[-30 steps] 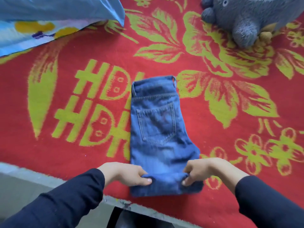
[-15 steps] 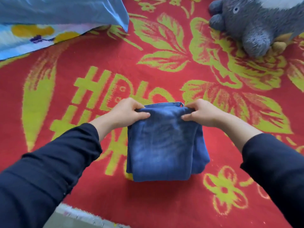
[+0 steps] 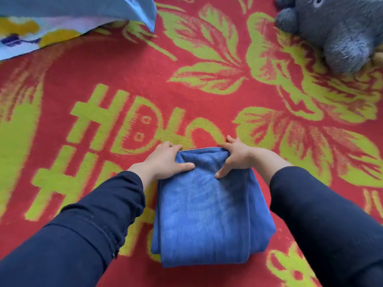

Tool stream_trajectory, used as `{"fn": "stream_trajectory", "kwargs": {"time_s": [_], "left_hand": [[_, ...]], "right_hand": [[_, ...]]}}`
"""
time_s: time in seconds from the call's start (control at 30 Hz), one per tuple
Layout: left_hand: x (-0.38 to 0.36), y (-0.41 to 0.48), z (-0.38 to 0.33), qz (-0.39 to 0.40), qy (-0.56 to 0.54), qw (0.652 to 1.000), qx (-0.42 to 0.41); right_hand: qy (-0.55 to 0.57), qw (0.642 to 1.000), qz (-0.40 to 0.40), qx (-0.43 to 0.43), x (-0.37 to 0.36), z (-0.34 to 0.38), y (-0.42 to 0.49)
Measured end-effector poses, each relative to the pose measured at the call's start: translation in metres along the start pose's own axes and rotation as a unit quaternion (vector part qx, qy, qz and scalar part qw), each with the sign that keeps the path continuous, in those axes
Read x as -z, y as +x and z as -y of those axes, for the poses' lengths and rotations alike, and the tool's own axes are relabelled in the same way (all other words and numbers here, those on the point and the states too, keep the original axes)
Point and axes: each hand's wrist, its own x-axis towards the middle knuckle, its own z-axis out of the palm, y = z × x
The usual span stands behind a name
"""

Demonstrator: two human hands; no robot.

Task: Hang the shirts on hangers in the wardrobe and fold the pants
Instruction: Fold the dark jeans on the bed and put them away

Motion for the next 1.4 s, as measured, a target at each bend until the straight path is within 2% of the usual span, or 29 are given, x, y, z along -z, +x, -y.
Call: {"fn": "stream_trajectory", "kwargs": {"time_s": [0.07, 0.17, 0.23, 0.33, 0.47, 0.53, 0.63, 0.7, 0.8, 0.97, 1.07, 1.17, 1.4], "left_hand": [[0.000, -0.004, 0.001, 0.021, 0.003, 1.000, 0.004], [0.006, -0.019, -0.006, 0.066, 0.012, 0.998, 0.014], [0.010, -0.031, -0.012, 0.090, -0.025, 0.996, 0.012], [-0.001, -0.052, -0.013, 0.126, -0.058, 0.990, 0.015], [-0.034, -0.084, -0.010, 0.130, -0.047, 0.990, 0.027], [-0.041, -0.103, -0.009, 0.117, -0.115, 0.986, 0.013], [-0.048, -0.147, -0.010, 0.069, -0.120, 0.990, 0.008], [-0.057, -0.187, -0.010, 0.020, -0.123, 0.992, -0.012], [-0.079, -0.263, -0.010, -0.039, -0.194, 0.980, -0.001], [-0.142, -0.388, -0.021, -0.159, -0.206, 0.965, 0.019], [-0.177, -0.459, -0.023, -0.240, -0.223, 0.943, 0.054], [-0.200, -0.527, -0.009, -0.300, -0.215, 0.924, 0.101], [-0.243, -0.679, 0.077, -0.355, -0.226, 0.883, 0.208]], "right_hand": [[-0.026, 0.999, 0.043, -0.008, 0.002, 0.001, -0.002], [0.038, 0.998, 0.040, 0.007, -0.001, 0.004, -0.017], [0.080, 0.996, 0.043, 0.022, -0.010, 0.004, -0.031], [0.088, 0.994, 0.053, 0.028, -0.036, 0.003, -0.056], [0.065, 0.995, -0.029, 0.077, -0.079, 0.001, -0.094], [0.033, 0.990, -0.083, 0.114, -0.094, 0.001, -0.119], [0.003, 0.979, -0.139, 0.147, -0.110, 0.007, -0.162], [0.015, 0.976, -0.147, 0.163, -0.122, 0.013, -0.192], [0.013, 0.971, -0.140, 0.191, -0.141, 0.023, -0.233], [-0.080, 0.951, -0.081, 0.289, -0.183, 0.038, -0.314], [-0.103, 0.929, -0.104, 0.340, -0.211, 0.056, -0.359], [-0.133, 0.908, -0.100, 0.384, -0.244, 0.091, -0.392], [-0.228, 0.828, -0.069, 0.507, -0.345, 0.235, -0.445]]}}
